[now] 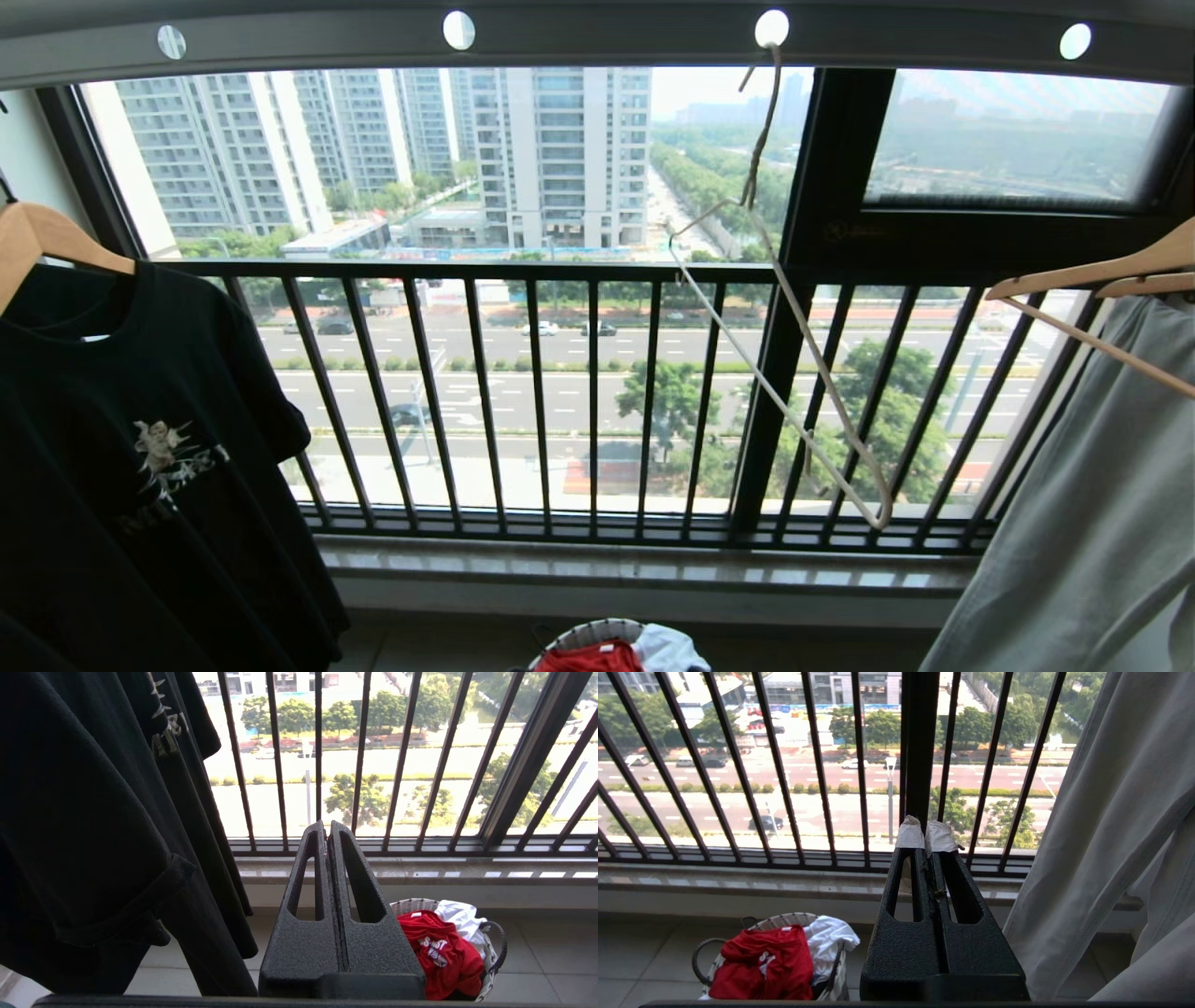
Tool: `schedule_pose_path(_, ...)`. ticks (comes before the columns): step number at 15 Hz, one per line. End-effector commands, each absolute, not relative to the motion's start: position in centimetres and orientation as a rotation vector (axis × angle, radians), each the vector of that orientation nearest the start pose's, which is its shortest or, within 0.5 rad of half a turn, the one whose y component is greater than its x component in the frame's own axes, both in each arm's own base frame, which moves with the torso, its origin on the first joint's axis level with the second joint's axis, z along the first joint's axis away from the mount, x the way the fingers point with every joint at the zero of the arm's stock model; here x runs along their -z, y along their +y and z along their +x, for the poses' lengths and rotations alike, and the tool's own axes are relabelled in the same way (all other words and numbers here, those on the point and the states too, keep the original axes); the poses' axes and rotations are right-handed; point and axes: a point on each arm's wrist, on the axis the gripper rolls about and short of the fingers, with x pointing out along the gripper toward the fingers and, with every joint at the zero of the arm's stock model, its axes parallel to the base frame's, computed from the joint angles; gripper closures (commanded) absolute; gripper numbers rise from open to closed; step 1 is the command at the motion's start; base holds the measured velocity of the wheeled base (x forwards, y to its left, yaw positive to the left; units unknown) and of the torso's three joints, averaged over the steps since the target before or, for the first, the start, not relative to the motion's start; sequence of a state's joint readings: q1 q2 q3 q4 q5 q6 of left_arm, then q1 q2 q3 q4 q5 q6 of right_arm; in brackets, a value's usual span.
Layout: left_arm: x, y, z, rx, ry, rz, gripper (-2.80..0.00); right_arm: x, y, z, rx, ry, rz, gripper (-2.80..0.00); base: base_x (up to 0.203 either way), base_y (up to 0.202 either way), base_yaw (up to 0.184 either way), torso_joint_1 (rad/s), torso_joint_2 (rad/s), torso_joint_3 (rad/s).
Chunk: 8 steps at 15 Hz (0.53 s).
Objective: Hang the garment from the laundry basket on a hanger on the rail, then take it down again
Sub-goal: Pick up the clothes rack on the clothesline
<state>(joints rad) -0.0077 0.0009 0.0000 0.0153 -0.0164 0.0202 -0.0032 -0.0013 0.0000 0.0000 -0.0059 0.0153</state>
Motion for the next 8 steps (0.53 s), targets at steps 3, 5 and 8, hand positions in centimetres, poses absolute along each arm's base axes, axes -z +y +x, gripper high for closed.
schedule_pose_path(3, -7.39, -0.02, -2.27, 0.026, 0.017, 0.02, 0.0, -7.55, -0.01, -2.28, 0.009, 0.0, 0.014, 0.0, 0.0, 0.0, 0.0, 0.0, 0.0, 0.0)
schedule_pose_path(5, -7.39, -0.02, -2.27, 0.026, 0.017, 0.021, 0.0, -7.55, -0.01, -2.28, 0.009, 0.0, 0.013, 0.0, 0.0, 0.0, 0.0, 0.0, 0.0, 0.0)
schedule_pose_path(8, -7.39, -0.02, -2.27, 0.025, 0.017, 0.021, 0.0, -7.53, -0.01, -2.28, 0.009, 0.001, 0.012, 0.0, 0.0, 0.0, 0.0, 0.0, 0.0, 0.0)
